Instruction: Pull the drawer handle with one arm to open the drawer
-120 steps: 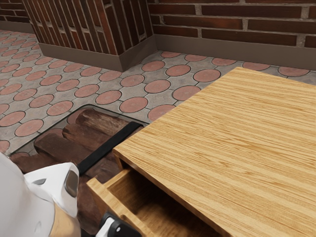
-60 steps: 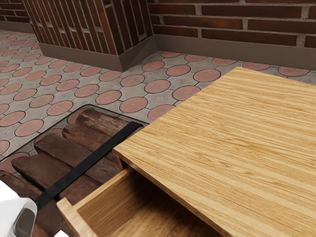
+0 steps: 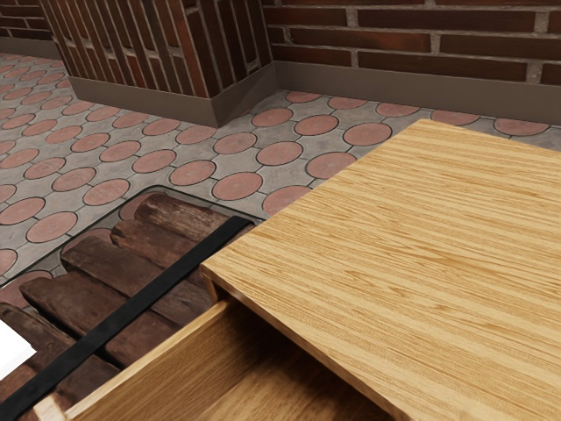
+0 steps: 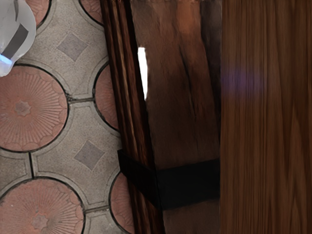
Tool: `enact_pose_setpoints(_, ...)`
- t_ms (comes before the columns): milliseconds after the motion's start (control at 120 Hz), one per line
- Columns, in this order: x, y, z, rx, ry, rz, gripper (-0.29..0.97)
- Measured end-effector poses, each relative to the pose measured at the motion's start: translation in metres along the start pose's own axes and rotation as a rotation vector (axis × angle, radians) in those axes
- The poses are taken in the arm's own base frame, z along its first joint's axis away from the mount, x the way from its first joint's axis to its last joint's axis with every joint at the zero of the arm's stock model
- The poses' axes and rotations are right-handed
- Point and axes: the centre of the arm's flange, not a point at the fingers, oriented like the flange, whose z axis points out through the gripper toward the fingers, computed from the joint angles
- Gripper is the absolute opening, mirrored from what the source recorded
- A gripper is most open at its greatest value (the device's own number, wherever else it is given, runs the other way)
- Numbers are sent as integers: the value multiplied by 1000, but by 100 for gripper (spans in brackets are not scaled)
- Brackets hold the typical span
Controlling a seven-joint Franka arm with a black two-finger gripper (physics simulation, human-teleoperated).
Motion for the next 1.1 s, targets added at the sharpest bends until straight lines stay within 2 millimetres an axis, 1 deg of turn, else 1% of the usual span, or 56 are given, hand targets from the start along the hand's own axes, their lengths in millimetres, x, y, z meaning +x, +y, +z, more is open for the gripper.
enact_pose_setpoints(133, 6, -15, 3, 2, 4, -8, 67)
enact_pose_setpoints(300, 7, -17, 3, 12, 1, -18, 67)
enact_pose_setpoints(708, 10, -11, -6, -20, -13, -42, 67)
enact_pose_setpoints(917, 17, -4, -18, -68, -17, -59, 66)
enact_pose_setpoints(1100, 17, -3, -27, -91, -20, -62, 67)
